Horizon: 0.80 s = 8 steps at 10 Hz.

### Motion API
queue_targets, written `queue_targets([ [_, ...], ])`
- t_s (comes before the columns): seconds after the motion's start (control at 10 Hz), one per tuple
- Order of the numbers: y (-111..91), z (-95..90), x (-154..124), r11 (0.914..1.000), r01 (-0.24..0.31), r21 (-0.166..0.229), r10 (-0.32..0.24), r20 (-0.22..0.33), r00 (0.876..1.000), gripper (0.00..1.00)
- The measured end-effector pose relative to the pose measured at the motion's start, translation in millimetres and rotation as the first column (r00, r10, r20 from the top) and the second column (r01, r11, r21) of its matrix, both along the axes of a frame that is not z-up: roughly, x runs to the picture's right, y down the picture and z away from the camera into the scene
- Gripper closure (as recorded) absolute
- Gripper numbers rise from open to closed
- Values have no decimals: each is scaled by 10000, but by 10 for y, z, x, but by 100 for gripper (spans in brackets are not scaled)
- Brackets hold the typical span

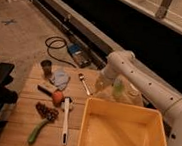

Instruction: Place banana in tray

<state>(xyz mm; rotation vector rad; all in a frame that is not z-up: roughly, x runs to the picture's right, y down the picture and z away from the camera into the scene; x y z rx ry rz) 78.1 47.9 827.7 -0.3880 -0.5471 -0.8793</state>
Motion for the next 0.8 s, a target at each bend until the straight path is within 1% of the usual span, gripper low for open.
queue_targets([
  [0.2,-133,-360,79,9991,-211,366,214,-92,9997,100],
  [0.3,-159,-518,106,9985,-242,499,251,-178,9995,100],
  [0.4,-140,-710,163,9978,-314,583,333,-335,9989,100],
  [0.6,-40,-1080,308,9966,-622,543,663,-766,9949,100],
  [0.7,64,-1269,411,9954,-882,369,919,-1158,9890,100],
  [0.8,172,-1381,490,9930,-1171,170,1183,-1509,9814,100],
])
